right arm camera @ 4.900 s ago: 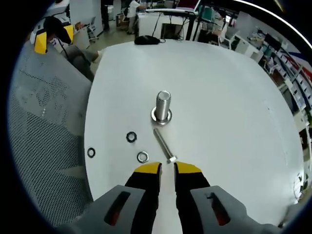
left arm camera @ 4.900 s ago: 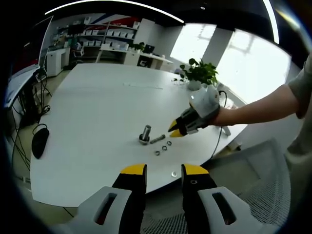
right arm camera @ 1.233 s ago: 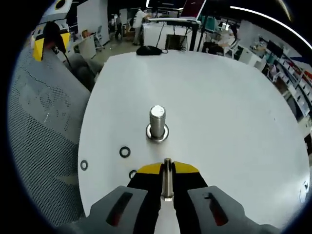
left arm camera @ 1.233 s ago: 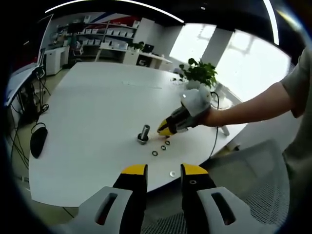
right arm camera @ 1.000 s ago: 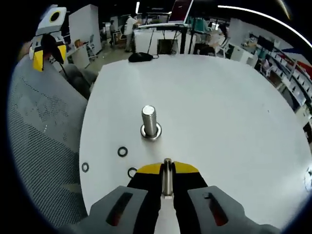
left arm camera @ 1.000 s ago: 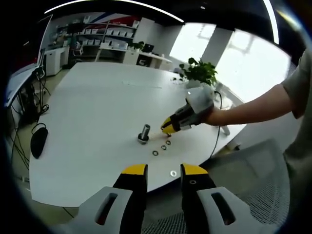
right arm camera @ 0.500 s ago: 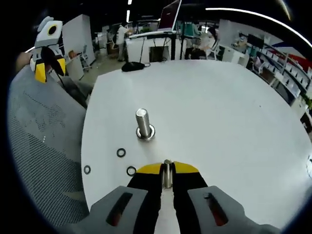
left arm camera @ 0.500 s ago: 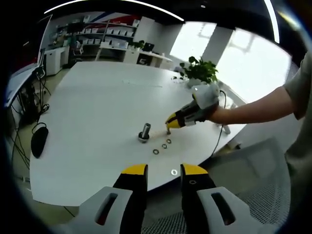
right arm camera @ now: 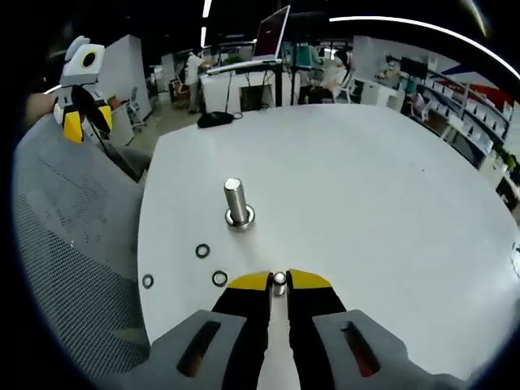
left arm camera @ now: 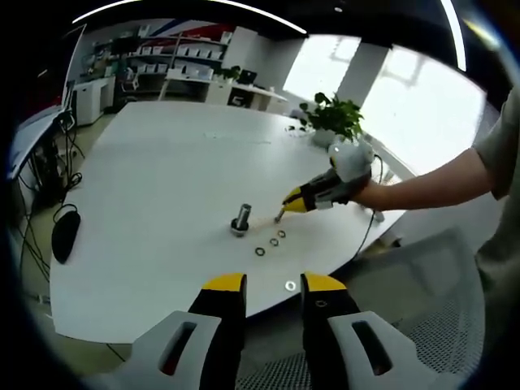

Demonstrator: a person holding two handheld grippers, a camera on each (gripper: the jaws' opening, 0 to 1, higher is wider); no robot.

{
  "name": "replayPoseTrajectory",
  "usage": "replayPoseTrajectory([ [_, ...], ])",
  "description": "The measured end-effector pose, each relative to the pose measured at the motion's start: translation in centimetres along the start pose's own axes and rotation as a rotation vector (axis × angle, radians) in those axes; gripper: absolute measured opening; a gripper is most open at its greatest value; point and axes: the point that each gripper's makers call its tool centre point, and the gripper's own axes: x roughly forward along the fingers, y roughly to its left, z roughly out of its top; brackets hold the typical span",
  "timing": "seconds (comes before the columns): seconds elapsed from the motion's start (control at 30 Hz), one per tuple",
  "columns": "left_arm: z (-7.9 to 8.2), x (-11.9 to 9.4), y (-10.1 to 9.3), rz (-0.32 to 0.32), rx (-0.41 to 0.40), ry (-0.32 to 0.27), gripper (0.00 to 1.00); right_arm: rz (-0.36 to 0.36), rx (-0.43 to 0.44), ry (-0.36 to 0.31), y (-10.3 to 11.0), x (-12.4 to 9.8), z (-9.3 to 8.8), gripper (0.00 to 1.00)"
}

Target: Place the washer onto the threaded stud by aligning its center hole with the stud, sliding it down to the base, and recovering from edge contact or off-axis alignment until the washer reaches the visible bottom stop.

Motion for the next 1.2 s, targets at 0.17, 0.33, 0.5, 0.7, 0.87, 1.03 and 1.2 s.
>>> replayPoseTrajectory([
  [0.17, 0.0, 0.0, 0.0, -0.001, 0.001, 0.004, 0.24, 0.012, -0.026, 0.009, 0.2, 0.3, 0.1, 0.09],
  [0.33, 0.0, 0.0, 0.0, 0.000, 0.001, 0.003, 0.24, 0.025, -0.061, 0.032, 0.3, 0.7, 0.2, 0.10],
  [0.5, 0.0, 0.0, 0.0, 0.001, -0.002, -0.001, 0.24, 0.038, -0.051, 0.040, 0.5, 0.8, 0.3, 0.14],
  [0.7, 0.1, 0.0, 0.0, 0.000, -0.003, -0.006, 0.24, 0.027, -0.058, 0.086, 1.0, 0.8, -0.9, 0.22],
  [0.87, 0.2, 0.0, 0.0, -0.004, -0.005, -0.010, 0.24, 0.005, -0.039, 0.153, 1.5, 0.0, -3.0, 0.23],
  [1.03, 0.2, 0.0, 0.0, -0.005, -0.006, -0.014, 0.24, -0.011, 0.028, 0.218, 2.9, -1.1, -4.9, 0.24],
  [1.2, 0.3, -0.1, 0.0, 0.001, -0.012, -0.024, 0.24, 0.043, 0.028, 0.234, 6.5, -1.0, -4.9, 0.24],
])
